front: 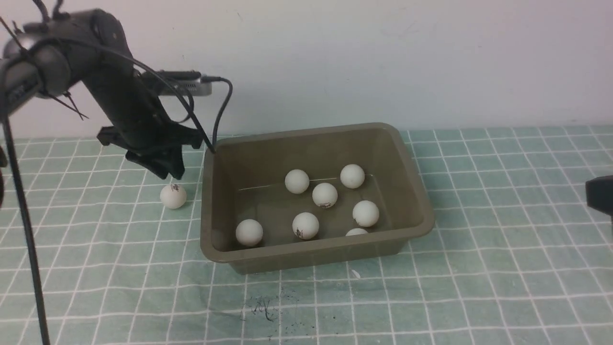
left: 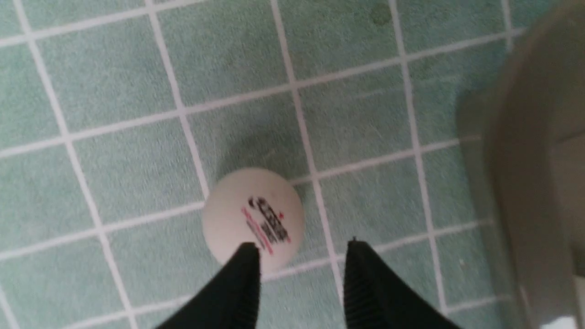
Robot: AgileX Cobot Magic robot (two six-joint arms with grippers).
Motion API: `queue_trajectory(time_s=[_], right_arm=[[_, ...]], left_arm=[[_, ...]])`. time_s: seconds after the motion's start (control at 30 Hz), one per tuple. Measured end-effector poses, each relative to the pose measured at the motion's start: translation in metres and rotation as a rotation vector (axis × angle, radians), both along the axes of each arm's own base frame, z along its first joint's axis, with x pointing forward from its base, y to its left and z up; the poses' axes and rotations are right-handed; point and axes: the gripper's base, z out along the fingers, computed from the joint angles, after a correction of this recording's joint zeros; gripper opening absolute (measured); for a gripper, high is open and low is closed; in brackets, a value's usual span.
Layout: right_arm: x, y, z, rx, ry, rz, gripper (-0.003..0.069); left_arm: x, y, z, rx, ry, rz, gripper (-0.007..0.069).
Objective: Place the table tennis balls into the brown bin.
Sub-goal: 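Reach for and grasp a ping pong ball on the table beside the basket, then drop the ball into the bin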
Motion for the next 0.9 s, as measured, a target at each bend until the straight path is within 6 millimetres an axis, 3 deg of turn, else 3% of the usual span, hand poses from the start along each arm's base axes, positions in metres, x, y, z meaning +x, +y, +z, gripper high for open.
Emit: queue_trajectory(time_s=[0.03,0.1,0.17,0.23,0.3,0.37,0.43,0.53,0.6,0.63,0.73,0.77,0.83,0.9], right_arm=[[0.000,0.000,0.000,0.000,0.000,0.000,-0.0013],[0.000,0.000,0.000,-0.001,0.002,0.000,-0.0013],[0.000,0.000,-0.001,-0.003,0.009,0.001,-0.0015],[-0.001,0.000,-0.001,-0.005,0.015,0.001,-0.0014],[-0.001,0.000,-0.002,-0.007,0.020,0.001,-0.0014],[-0.002,0.000,-0.002,-0.010,0.029,0.002,-0.0014],[-0.002,-0.001,-0.003,-0.013,0.041,0.003,-0.0014],[-0.003,-0.001,-0.004,-0.021,0.050,-0.001,-0.0014],[-0.003,-0.003,-0.005,-0.028,0.061,-0.018,-0.0014],[-0.003,-0.003,-0.005,-0.029,0.063,-0.019,-0.0014],[-0.003,-0.004,-0.006,-0.029,0.072,-0.040,-0.0014],[-0.003,-0.004,-0.006,-0.030,0.072,-0.041,-0.0014],[-0.003,-0.004,-0.006,-0.024,0.074,-0.046,-0.0014],[-0.003,-0.004,-0.006,-0.022,0.074,-0.047,-0.0014]], left_arm=[[0.001,0.000,-0.001,0.000,-0.001,0.001,0.0279],[0.005,0.002,-0.013,0.022,-0.007,0.010,0.0399],[0.007,0.004,-0.022,0.044,0.009,0.024,0.0462],[0.008,0.007,-0.031,0.071,0.028,0.050,0.0480],[0.008,0.009,-0.037,0.091,0.048,0.072,0.0450],[0.007,0.010,-0.040,0.099,0.066,0.080,0.0336],[0.006,0.010,-0.036,0.101,0.080,0.070,0.0332],[0.008,0.009,-0.013,0.100,0.061,0.052,0.0335],[0.010,0.006,0.022,0.068,-0.021,0.049,0.0335],[0.010,0.005,0.026,0.063,-0.031,0.048,0.0335],[0.003,-0.020,0.085,-0.071,-0.175,-0.015,0.0335],[0.002,-0.025,0.087,-0.079,-0.181,-0.031,0.0335],[-0.005,-0.052,0.100,-0.151,-0.208,-0.118,0.0335],[-0.010,-0.082,0.095,-0.178,-0.193,-0.208,0.0335]])
